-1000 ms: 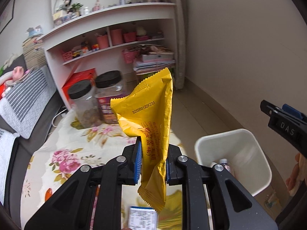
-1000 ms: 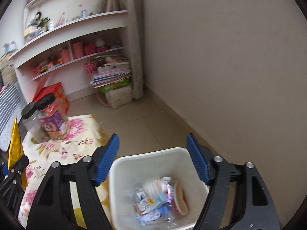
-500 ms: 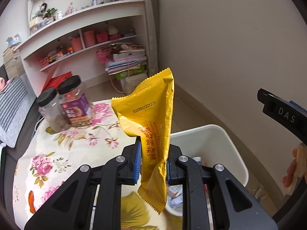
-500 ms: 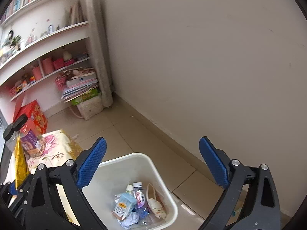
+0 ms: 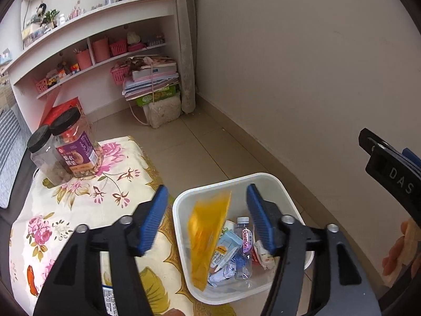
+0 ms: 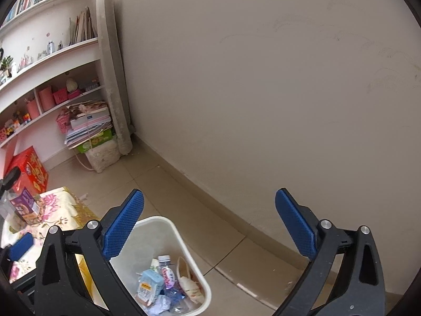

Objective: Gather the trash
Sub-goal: 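Move both grippers back over the table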

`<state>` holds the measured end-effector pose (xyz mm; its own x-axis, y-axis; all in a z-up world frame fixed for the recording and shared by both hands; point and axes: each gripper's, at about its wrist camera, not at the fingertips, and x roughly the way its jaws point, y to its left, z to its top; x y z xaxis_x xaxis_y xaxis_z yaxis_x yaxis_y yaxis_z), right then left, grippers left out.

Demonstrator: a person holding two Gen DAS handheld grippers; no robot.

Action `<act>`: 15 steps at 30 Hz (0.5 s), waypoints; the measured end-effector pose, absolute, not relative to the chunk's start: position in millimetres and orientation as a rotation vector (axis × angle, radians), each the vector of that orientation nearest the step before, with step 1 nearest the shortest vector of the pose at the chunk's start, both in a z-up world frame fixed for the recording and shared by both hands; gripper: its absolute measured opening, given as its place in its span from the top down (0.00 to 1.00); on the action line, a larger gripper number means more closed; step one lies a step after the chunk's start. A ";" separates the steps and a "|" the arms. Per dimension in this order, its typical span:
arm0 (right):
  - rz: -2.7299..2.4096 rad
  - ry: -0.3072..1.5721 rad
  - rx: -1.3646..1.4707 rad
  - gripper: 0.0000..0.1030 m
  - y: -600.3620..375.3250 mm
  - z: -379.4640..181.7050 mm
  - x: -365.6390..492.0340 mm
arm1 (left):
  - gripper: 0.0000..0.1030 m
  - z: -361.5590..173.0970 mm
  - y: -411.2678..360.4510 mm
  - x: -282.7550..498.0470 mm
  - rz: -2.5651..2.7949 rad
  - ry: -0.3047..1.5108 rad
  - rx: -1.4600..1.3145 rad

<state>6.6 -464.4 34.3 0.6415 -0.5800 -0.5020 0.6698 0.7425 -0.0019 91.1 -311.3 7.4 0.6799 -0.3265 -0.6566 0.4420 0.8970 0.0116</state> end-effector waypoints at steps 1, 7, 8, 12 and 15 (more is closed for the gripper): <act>-0.722 0.501 0.181 0.07 -463.0 34.8 6.3 | 0.36 7.8 -310.7 90.2 -0.430 0.697 0.179; -0.734 0.491 0.126 0.07 -453.6 36.8 3.9 | 0.27 9.5 -299.4 91.0 -0.410 0.693 0.175; -0.735 0.491 0.122 0.07 -452.2 37.2 4.2 | 0.27 10.0 -297.3 90.4 -0.405 0.687 0.178; -0.721 0.498 0.115 0.07 -445.2 37.2 7.3 | 0.27 12.9 -286.9 88.1 -0.374 0.664 0.186; -0.707 0.496 0.095 0.07 -434.0 36.5 10.8 | 0.27 16.7 -275.7 86.9 -0.342 0.644 0.178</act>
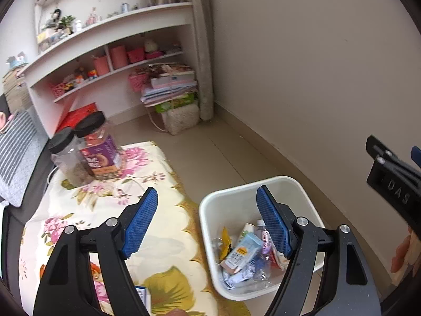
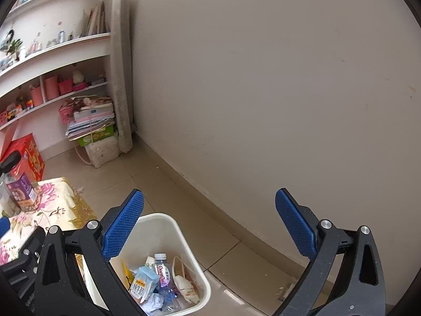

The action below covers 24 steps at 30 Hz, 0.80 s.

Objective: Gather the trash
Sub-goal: 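Move both grippers back over the table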

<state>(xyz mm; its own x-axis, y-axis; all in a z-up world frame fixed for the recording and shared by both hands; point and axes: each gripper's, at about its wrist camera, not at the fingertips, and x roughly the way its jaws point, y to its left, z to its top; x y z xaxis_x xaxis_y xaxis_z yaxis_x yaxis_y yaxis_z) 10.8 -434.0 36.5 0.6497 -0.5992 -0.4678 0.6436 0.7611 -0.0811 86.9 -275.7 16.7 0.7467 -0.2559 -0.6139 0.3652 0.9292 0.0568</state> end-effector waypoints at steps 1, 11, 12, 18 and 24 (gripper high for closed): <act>-0.699 0.497 0.087 0.07 -428.6 36.0 13.1 | 0.27 17.8 -271.9 86.2 -0.330 0.638 0.174; -0.623 0.479 0.029 0.07 -367.1 27.8 30.5 | 0.20 22.1 -214.0 89.5 -0.219 0.615 0.131; -0.610 0.481 0.027 0.07 -361.3 27.3 32.8 | 0.20 20.5 -208.1 90.4 -0.210 0.620 0.126; -0.535 0.522 -0.015 0.07 -322.5 17.9 51.9 | 0.20 9.5 -167.7 101.5 -0.140 0.665 0.094; -0.455 0.576 -0.054 0.07 -279.9 5.9 72.5 | 0.20 -1.8 -127.0 112.4 -0.065 0.713 0.091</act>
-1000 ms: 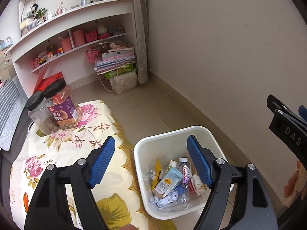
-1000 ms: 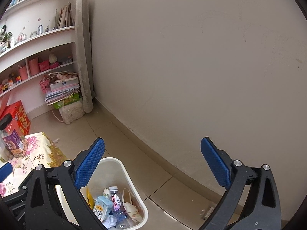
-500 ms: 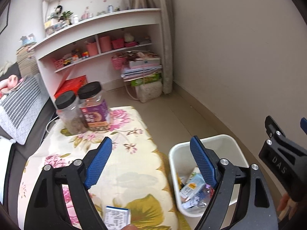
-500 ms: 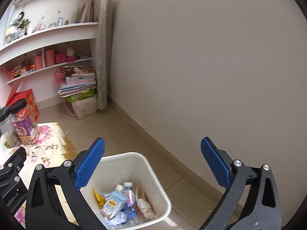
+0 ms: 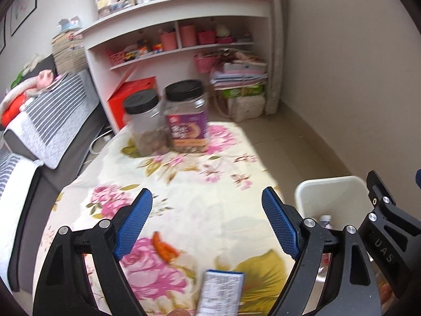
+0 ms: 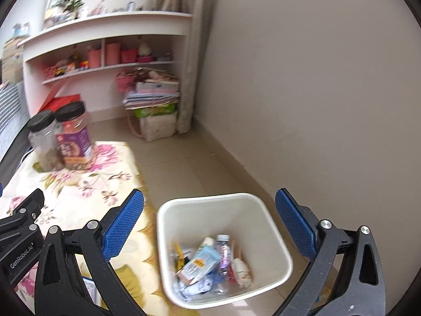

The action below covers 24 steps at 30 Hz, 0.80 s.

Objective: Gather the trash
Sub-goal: 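Move both grippers back over the table, then grasp the orange peel with the left gripper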

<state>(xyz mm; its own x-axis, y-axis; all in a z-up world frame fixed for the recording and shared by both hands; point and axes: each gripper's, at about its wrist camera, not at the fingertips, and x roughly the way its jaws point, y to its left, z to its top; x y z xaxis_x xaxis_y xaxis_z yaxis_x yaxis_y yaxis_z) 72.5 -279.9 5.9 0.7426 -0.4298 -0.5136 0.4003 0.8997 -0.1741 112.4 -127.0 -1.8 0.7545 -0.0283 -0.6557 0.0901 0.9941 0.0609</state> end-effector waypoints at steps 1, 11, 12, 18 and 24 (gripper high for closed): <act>-0.443 0.581 -0.057 0.07 -273.7 4.7 75.5 | 0.20 -4.4 -119.6 113.4 -0.051 0.722 0.089; -0.311 0.646 -0.090 0.07 -208.3 -14.4 100.2 | 0.20 -31.7 -45.2 125.5 0.104 0.811 0.114; -0.300 0.656 -0.092 0.07 -204.0 -17.1 101.5 | 0.20 -36.2 -36.9 127.1 0.120 0.826 0.119; -0.211 0.738 -0.113 0.07 -168.0 -35.2 115.2 | 0.20 -69.2 10.0 137.4 0.197 0.934 0.153; -0.116 0.829 -0.134 0.07 -133.4 -55.0 126.4 | 0.20 -109.7 63.6 142.9 0.266 1.074 0.144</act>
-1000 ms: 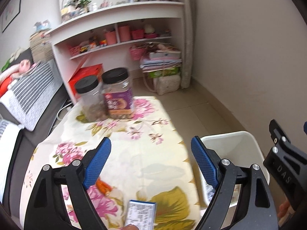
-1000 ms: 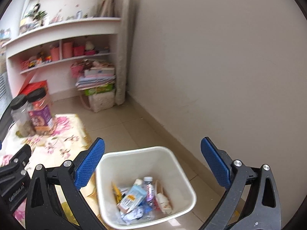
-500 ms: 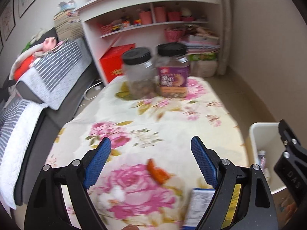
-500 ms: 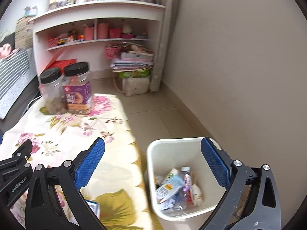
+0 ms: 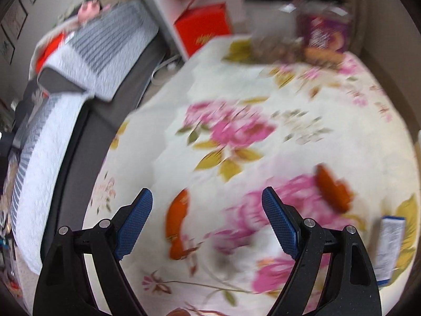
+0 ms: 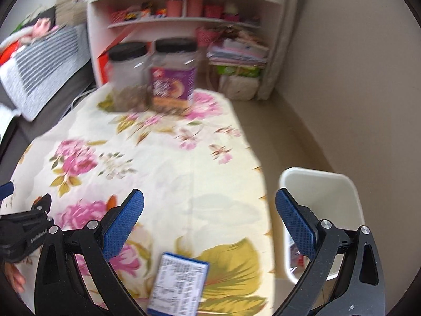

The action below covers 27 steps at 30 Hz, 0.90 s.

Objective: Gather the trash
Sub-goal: 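Grasp the orange peel with the left gripper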

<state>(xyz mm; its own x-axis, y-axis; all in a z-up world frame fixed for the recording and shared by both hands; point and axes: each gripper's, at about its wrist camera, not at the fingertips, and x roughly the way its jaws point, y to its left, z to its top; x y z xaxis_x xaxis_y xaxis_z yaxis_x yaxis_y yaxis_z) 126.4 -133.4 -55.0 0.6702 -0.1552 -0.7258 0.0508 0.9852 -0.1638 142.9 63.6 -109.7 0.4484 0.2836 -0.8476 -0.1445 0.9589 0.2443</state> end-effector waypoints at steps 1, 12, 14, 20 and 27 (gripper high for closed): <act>-0.098 0.848 -0.141 0.07 -126.2 -59.4 128.7 | 0.20 -117.2 74.8 143.7 0.273 1.105 0.129; 0.079 1.000 -0.199 0.07 -70.7 -95.4 141.9 | 0.35 -154.2 121.9 149.7 0.233 1.245 0.003; 0.108 1.021 -0.198 0.07 -62.3 -98.3 141.1 | 0.49 -163.2 123.6 151.8 0.206 1.286 -0.009; 0.180 1.153 -0.078 0.07 -46.4 -110.1 139.6 | 0.81 -161.5 125.1 145.9 0.155 1.280 -0.018; 0.221 1.292 0.078 0.08 -19.2 -133.2 133.3 | 0.81 -127.9 138.6 134.9 0.183 1.183 -0.012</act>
<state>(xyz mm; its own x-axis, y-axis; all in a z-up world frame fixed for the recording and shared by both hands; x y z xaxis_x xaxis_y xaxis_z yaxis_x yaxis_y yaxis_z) 133.3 -19.2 -133.2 0.2575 0.2062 -0.9440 -0.1197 0.9762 0.1806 134.9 138.6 -127.9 0.3653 0.1359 -0.9209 -0.1482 0.9852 0.0866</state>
